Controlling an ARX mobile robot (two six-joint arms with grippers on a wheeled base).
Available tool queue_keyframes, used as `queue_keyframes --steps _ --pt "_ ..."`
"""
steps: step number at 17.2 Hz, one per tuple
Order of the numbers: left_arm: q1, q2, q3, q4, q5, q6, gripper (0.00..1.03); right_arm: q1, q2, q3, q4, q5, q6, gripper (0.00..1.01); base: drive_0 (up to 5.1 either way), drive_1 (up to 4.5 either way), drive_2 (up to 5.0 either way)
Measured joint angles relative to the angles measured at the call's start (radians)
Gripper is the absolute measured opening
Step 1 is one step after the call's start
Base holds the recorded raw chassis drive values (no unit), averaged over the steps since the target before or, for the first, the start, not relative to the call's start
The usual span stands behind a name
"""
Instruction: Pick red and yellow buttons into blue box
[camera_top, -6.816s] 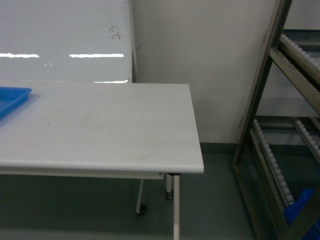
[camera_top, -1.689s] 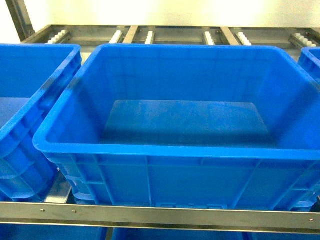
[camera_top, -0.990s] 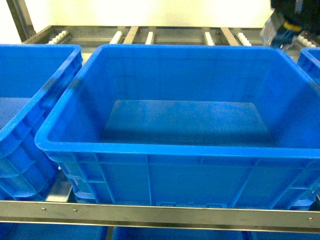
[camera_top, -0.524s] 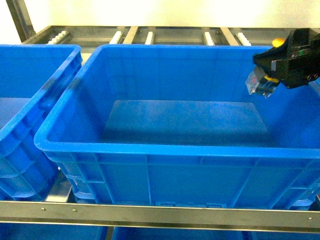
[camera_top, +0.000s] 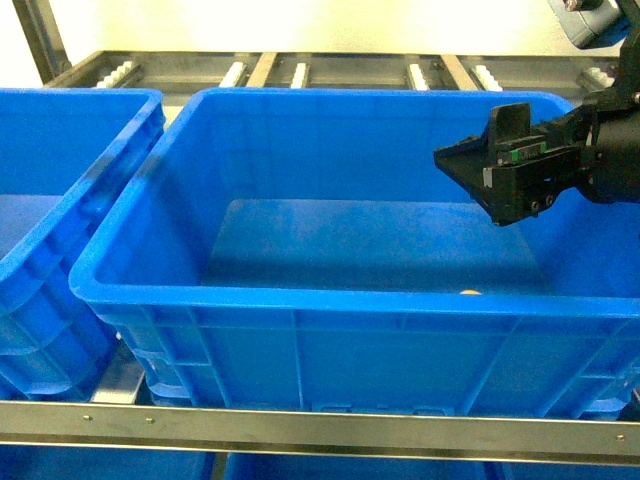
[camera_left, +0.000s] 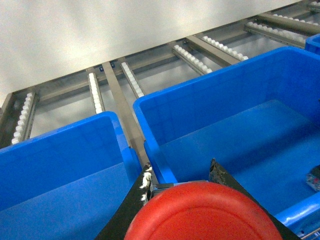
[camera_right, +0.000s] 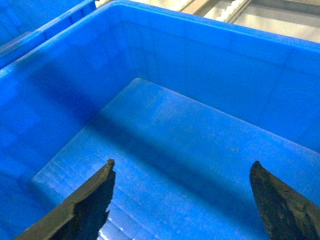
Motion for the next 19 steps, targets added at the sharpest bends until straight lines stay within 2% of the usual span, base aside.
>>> queue_keyframes --steps 1,2,3,6,10,11,13,16,19 --pt "0.000 0.000 0.000 0.000 0.000 0.000 0.27 0.000 0.000 0.000 0.000 0.000 0.000 0.92 0.0 0.00 0.0" --pt "0.000 0.000 0.000 0.000 0.000 0.000 0.27 0.000 0.000 0.000 0.000 0.000 0.000 1.00 0.0 0.00 0.0" --pt "0.000 0.000 0.000 0.000 0.000 0.000 0.27 0.000 0.000 0.000 0.000 0.000 0.000 0.98 0.0 0.00 0.0" --pt "-0.010 0.004 0.002 0.000 -0.006 0.000 0.27 0.000 0.000 0.000 0.000 0.000 0.000 0.98 0.0 0.00 0.0" --pt "-0.177 0.245 0.169 0.029 -0.095 0.015 0.27 0.000 0.000 0.000 0.000 0.000 0.000 0.98 0.0 0.00 0.0" --pt "-0.198 0.333 0.209 0.055 -0.149 0.035 0.27 0.000 0.000 0.000 -0.001 0.000 0.000 0.98 0.0 0.00 0.0" --pt "-0.200 0.463 0.233 0.124 -0.233 0.068 0.27 0.000 0.000 0.000 -0.001 0.000 0.000 0.98 0.0 0.00 0.0" --pt "-0.175 0.615 0.238 0.188 -0.314 0.082 0.27 0.000 0.000 0.000 0.000 -0.001 0.000 0.98 0.0 0.00 0.0" --pt "-0.201 0.694 0.290 0.169 -0.320 0.086 0.27 0.000 0.000 0.000 0.000 -0.001 0.000 0.98 0.0 0.00 0.0"
